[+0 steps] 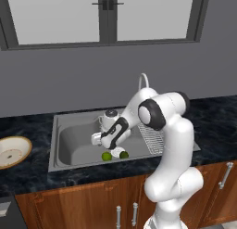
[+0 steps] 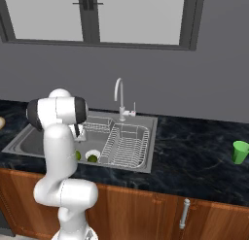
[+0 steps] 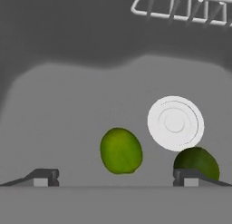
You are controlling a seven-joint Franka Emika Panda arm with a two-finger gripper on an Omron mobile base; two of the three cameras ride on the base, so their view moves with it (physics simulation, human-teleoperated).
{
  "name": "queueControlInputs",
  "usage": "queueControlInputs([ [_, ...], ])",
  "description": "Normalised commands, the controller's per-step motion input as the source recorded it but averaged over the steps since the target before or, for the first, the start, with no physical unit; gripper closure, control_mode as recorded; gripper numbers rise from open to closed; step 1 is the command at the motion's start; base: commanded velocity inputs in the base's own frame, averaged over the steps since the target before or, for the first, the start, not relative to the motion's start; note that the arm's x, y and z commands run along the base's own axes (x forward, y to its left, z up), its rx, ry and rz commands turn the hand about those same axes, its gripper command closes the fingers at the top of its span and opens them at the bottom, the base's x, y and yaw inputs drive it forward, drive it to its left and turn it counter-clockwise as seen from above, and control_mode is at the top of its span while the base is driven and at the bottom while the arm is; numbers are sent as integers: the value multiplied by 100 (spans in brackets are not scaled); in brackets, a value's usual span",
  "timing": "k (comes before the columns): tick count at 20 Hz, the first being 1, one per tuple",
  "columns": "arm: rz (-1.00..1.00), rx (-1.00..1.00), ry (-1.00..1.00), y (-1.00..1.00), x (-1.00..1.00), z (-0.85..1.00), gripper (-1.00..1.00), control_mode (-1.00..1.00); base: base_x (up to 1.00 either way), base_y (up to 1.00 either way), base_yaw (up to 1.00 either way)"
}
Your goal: Remove the lime and lime from the sink. Then move the bowl and cup from the counter to the sink for washing.
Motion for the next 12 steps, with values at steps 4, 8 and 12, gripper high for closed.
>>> queueControlInputs([
  [4, -2, 0, 0, 0, 8, -13, -100, -100, 0, 0, 0],
  [8, -4, 0, 0, 0, 0, -15, -100, -100, 0, 0, 0],
  [12, -4, 0, 0, 0, 0, -17, -100, -100, 0, 0, 0],
])
